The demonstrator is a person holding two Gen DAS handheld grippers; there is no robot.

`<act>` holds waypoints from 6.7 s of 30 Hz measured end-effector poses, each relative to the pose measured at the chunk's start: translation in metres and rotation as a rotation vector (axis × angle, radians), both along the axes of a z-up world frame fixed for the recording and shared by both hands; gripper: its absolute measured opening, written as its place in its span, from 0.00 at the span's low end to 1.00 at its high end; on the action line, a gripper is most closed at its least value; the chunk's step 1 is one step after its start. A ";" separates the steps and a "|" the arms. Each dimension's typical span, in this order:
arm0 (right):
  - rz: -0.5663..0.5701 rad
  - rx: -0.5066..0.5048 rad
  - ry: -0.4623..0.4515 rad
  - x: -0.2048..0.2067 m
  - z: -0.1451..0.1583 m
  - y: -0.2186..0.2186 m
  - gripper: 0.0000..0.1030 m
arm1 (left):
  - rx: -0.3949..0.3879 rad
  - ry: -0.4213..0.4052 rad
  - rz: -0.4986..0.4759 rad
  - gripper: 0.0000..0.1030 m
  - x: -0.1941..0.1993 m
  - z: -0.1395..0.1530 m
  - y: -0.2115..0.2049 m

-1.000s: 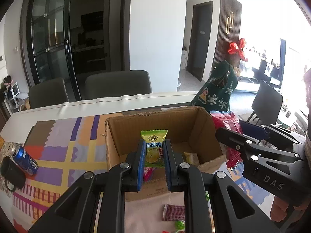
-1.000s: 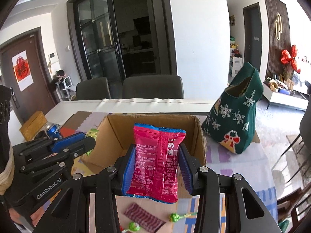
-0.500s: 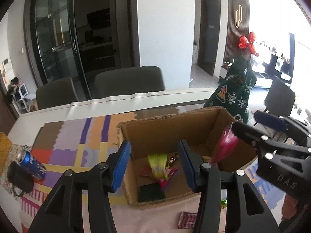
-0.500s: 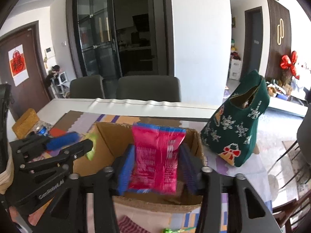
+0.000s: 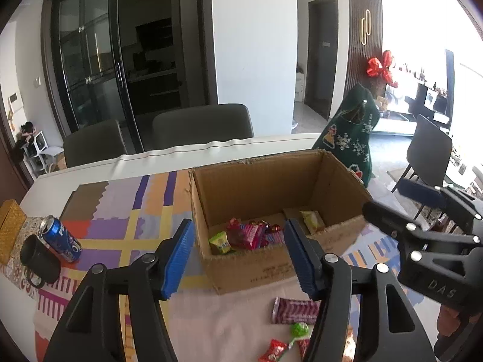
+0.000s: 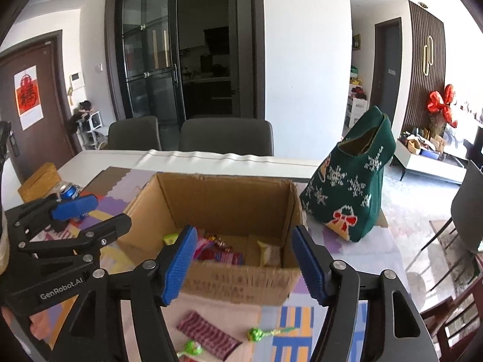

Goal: Organize snacks
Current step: 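Move both tools back toward the remaining snacks on the table, then grasp the red candy packet with the left tool while the right tool grasps the gold FORTUNE biscuit bag, then carry both snacks over the box and open both tools to release them, then move both tools back toward the lollipops and chocolate bar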

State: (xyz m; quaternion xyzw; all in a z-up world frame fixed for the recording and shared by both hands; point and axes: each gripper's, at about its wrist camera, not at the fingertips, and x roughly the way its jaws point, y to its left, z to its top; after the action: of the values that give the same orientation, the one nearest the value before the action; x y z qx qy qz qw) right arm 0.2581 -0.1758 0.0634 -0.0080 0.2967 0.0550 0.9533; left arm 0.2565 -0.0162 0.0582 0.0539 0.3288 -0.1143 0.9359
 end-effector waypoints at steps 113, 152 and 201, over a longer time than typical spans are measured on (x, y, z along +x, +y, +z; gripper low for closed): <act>0.044 0.096 0.212 -0.079 -0.076 0.001 0.45 | -0.072 0.165 -0.084 0.20 -0.063 -0.056 -0.002; 0.086 0.073 0.016 0.015 0.011 -0.005 0.45 | -0.060 0.023 -0.050 0.20 0.025 0.012 -0.008; 0.131 -0.036 0.051 -0.005 -0.028 -0.013 0.63 | 0.000 0.073 -0.050 0.50 -0.016 -0.024 -0.026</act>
State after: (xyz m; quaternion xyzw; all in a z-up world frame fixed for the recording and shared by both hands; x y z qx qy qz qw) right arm 0.2527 -0.1889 0.0350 -0.0434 0.3206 0.1123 0.9395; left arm 0.2403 -0.0425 0.0345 0.0581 0.3614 -0.1394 0.9201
